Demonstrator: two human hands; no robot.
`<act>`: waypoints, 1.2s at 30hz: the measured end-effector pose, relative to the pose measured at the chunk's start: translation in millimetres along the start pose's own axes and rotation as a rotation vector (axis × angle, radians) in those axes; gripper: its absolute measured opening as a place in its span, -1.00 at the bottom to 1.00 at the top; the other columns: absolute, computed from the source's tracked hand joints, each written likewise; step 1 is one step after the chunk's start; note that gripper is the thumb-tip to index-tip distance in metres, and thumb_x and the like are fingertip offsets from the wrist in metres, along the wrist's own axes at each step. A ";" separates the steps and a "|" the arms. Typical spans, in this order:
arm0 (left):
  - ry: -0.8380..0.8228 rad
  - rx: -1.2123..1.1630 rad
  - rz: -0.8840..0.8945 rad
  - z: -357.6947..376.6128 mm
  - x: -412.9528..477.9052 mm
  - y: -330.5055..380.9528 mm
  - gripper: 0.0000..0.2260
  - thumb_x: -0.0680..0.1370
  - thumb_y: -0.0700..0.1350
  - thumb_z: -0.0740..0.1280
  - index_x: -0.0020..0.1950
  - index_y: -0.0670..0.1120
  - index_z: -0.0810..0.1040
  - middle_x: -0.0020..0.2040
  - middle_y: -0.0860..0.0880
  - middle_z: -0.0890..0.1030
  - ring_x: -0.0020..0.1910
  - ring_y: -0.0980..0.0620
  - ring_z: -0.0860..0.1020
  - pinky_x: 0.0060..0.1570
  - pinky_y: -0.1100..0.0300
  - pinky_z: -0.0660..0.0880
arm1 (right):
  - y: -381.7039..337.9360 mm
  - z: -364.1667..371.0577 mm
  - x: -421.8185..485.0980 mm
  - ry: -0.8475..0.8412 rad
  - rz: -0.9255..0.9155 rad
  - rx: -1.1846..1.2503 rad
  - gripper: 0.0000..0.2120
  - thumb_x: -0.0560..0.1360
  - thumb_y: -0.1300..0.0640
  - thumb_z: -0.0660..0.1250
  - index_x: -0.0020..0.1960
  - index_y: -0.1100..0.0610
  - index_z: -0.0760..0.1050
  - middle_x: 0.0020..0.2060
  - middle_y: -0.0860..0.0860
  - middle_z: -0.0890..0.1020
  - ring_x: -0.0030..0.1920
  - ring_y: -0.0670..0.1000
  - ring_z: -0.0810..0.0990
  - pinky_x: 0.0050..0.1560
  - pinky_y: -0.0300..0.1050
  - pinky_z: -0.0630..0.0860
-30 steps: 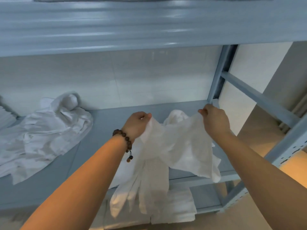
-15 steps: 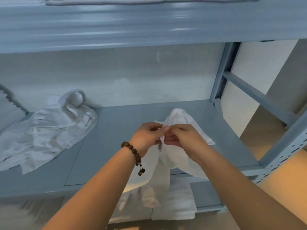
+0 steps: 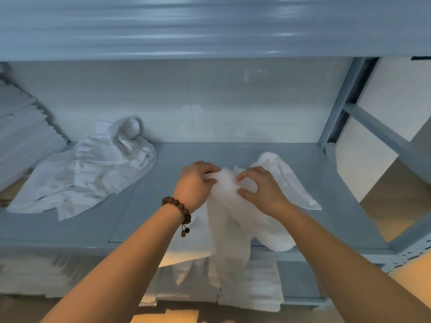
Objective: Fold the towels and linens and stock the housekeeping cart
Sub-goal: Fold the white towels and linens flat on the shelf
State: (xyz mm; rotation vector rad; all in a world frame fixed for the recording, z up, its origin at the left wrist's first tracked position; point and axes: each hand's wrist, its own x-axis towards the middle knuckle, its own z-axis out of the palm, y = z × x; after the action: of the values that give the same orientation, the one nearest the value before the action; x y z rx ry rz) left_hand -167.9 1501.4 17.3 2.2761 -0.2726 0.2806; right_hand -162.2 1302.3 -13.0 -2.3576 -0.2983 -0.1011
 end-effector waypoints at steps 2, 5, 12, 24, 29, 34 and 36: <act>0.033 0.044 0.050 -15.3 4.0 -6.4 -0.77 0.51 -0.37 0.32 0.09 -0.18 0.64 -0.02 0.03 0.55 -0.02 0.10 0.49 -0.07 0.49 0.32 | 11.2 5.9 13.0 -0.116 -0.035 -0.130 -0.74 0.44 0.03 0.45 0.12 -0.02 0.56 0.39 0.00 0.36 0.40 0.05 0.24 0.41 -0.01 0.18; 0.051 0.146 0.170 -41.8 8.2 -16.3 -0.78 0.50 -0.42 0.32 0.05 -0.21 0.66 0.00 -0.07 0.63 0.00 0.05 0.50 -0.03 0.56 0.28 | 14.7 16.4 31.0 -0.226 -0.116 -0.180 -0.76 0.41 -0.02 0.48 0.03 -0.01 0.55 0.50 -0.01 0.21 0.53 0.05 0.05 0.47 0.17 0.05; 0.096 0.369 0.267 -91.9 26.8 -48.3 -0.81 0.49 -0.43 0.31 -0.03 -0.24 0.67 -0.03 -0.16 0.65 0.02 -0.15 0.56 0.04 0.28 0.35 | -33.0 49.8 57.6 -0.204 -0.279 0.204 -0.71 0.40 0.17 0.51 -0.11 0.13 0.38 -0.17 -0.01 0.52 -0.14 -0.05 0.48 -0.08 -0.14 0.38; 0.341 0.546 0.226 -158.7 45.4 -91.7 -0.80 0.47 -0.43 0.27 -0.06 -0.23 0.64 -0.08 -0.20 0.64 -0.02 -0.23 0.54 -0.03 0.03 0.45 | -25.3 57.5 93.4 -0.420 -0.154 -0.197 -0.67 0.42 -0.23 0.39 -0.25 -0.01 0.42 -0.30 -0.09 0.53 -0.19 -0.01 0.52 -0.09 -0.06 0.43; 0.416 0.578 0.190 -182.5 36.0 -106.5 -0.82 0.49 -0.41 0.26 -0.04 -0.24 0.62 -0.05 -0.20 0.61 -0.11 -0.23 0.57 -0.14 0.05 0.48 | -12.9 49.8 104.9 -0.469 -0.205 -0.402 -0.71 0.45 -0.13 0.39 -0.31 -0.09 0.34 -0.39 -0.13 0.44 -0.33 -0.12 0.42 -0.23 -0.11 0.34; 0.440 0.566 0.127 -201.7 29.2 -117.4 -0.82 0.54 -0.36 0.22 0.01 -0.23 0.60 0.02 -0.20 0.59 -0.07 -0.26 0.56 -0.11 -0.08 0.52 | -15.3 51.7 111.6 -0.536 -0.259 -0.661 -0.69 0.49 -0.11 0.36 -0.35 0.01 0.43 -0.34 -0.06 0.46 -0.23 -0.01 0.44 -0.22 -0.14 0.24; 0.461 0.557 0.123 -209.7 26.5 -119.7 -0.81 0.54 -0.37 0.22 0.01 -0.23 0.60 0.02 -0.20 0.58 -0.05 -0.27 0.55 -0.10 -0.10 0.51 | -16.2 50.5 112.1 -0.508 -0.278 -0.659 -0.82 0.49 -0.11 0.36 -0.15 -0.02 0.61 -0.17 -0.07 0.56 -0.03 -0.03 0.46 -0.07 -0.11 0.34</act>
State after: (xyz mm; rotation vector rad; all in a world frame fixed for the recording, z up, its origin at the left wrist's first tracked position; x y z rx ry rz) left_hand -132.3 1734.3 76.6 2.6441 -0.0967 1.0360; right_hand -58.2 1369.3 -20.6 -2.9526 -0.9624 0.3224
